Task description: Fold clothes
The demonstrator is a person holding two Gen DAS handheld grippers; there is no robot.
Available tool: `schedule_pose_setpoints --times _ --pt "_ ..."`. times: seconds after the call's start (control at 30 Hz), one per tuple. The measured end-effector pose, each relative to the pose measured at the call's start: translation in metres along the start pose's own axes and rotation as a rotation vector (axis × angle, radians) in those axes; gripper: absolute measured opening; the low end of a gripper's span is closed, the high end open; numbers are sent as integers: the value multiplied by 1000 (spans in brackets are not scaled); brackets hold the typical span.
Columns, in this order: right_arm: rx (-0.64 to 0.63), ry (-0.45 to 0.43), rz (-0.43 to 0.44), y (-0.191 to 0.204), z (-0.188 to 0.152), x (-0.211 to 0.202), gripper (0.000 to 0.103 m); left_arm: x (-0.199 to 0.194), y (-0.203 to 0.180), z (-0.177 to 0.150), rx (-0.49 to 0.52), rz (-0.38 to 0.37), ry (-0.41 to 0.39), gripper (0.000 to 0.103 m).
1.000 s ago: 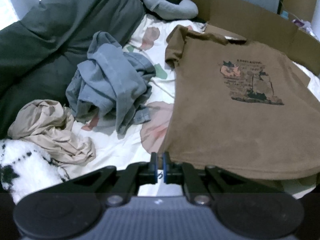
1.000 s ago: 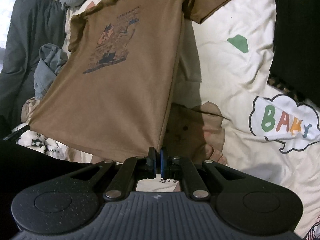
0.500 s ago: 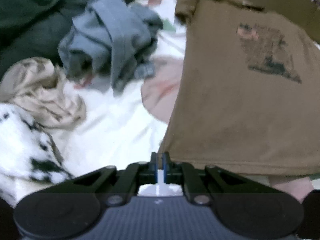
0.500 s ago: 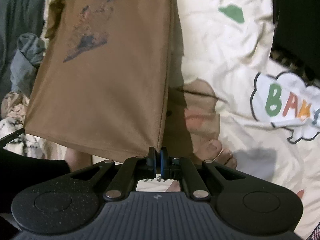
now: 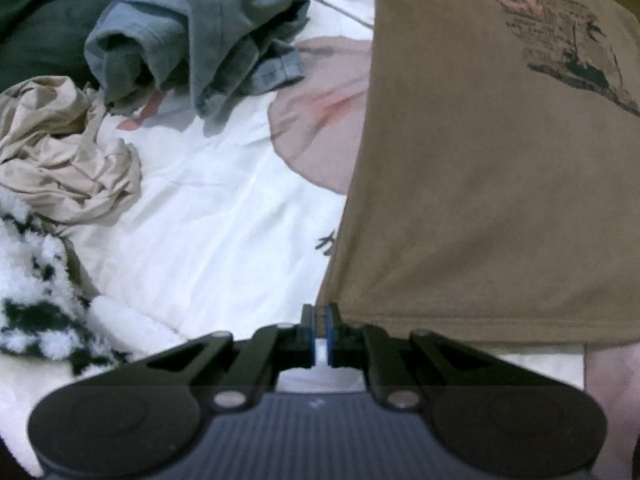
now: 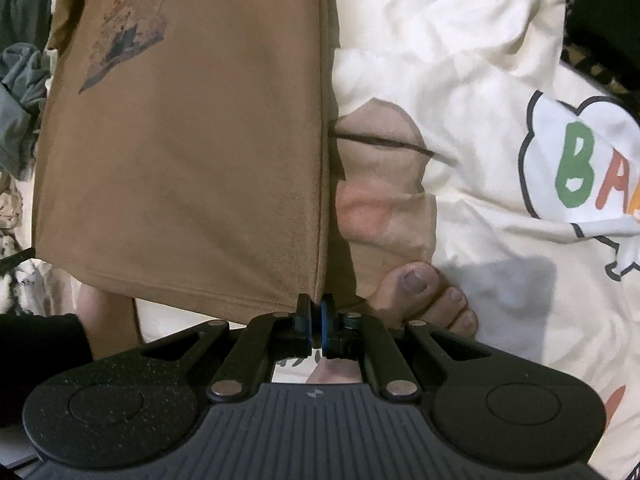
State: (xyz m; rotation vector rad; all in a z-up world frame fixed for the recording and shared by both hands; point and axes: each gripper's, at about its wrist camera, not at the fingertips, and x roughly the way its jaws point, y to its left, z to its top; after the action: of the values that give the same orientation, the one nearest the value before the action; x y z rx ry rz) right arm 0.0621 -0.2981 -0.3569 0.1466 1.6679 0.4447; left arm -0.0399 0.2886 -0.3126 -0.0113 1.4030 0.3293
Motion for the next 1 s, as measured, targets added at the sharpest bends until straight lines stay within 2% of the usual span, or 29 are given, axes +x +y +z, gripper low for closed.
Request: schedule_pose_setpoints --times 0.33,0.57,0.77,1.0 --pt "-9 20 -23 -4 4 17 2 2 -3 -4 2 -28 16 4" --pt "-58 20 -37 -3 -1 -3 1 4 -6 -7 4 -48 27 5" --pt "-45 23 -47 -3 3 -7 1 9 -4 -9 8 -62 31 5" --pt "-5 35 -28 -2 1 12 3 25 0 -4 -17 -84 69 5"
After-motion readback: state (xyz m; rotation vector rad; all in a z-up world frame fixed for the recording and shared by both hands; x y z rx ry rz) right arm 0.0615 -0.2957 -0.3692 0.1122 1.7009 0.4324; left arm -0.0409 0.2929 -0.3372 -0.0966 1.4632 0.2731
